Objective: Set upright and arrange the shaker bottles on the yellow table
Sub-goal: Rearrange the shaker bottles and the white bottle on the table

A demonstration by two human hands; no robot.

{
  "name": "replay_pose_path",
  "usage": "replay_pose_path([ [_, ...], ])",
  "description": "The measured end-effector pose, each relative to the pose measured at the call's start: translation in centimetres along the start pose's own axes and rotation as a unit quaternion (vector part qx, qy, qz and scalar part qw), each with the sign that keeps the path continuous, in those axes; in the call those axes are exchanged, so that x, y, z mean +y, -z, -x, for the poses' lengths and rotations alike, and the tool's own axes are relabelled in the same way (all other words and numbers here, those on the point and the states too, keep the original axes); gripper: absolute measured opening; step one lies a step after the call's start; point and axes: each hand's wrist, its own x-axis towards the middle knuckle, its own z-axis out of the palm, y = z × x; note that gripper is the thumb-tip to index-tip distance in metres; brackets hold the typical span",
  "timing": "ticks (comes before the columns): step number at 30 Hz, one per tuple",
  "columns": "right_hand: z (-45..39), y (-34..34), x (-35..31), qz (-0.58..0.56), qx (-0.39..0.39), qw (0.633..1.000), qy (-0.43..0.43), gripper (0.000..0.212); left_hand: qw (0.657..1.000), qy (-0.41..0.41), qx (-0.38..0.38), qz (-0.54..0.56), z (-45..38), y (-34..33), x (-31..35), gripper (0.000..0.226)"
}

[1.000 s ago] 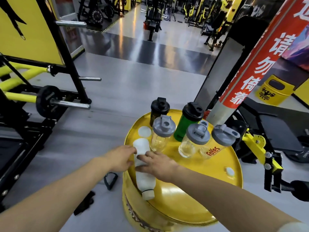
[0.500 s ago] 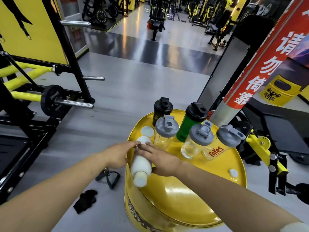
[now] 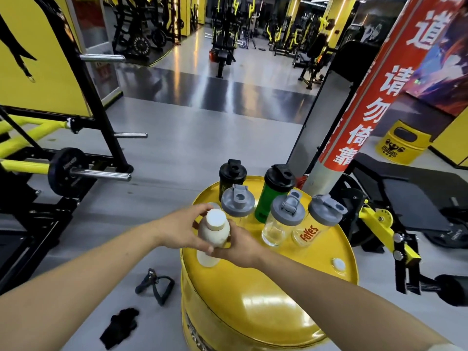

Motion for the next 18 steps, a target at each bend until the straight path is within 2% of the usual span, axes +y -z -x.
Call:
replay_pose_path([
  [2,0.8,0.8,0.7,0.007,-0.002,1.0,-0.009,0.099,0.998,-0.023,0.034,-0.054,-0.6,-1.3,0.9,0.074],
  [5,2.4,2.4,2.0,0.017,0.004,1.0,-0.022,0.091,0.995,-0.042,0.05,-0.073,-2.0,-3.1,1.7,0.077],
  [13,5.6,7.7,4.3,0.039,0.038,0.998,-0.039,0.073,0.994,-0.059,0.034,-0.085,-5.7,-6.3,5.1,0.066],
  [18,6.6,8.7,5.4,0.041,0.056,0.996,-0.046,0.076,0.991,-0.063,0.012,-0.113,-7.0,-7.0,6.5,0.066],
])
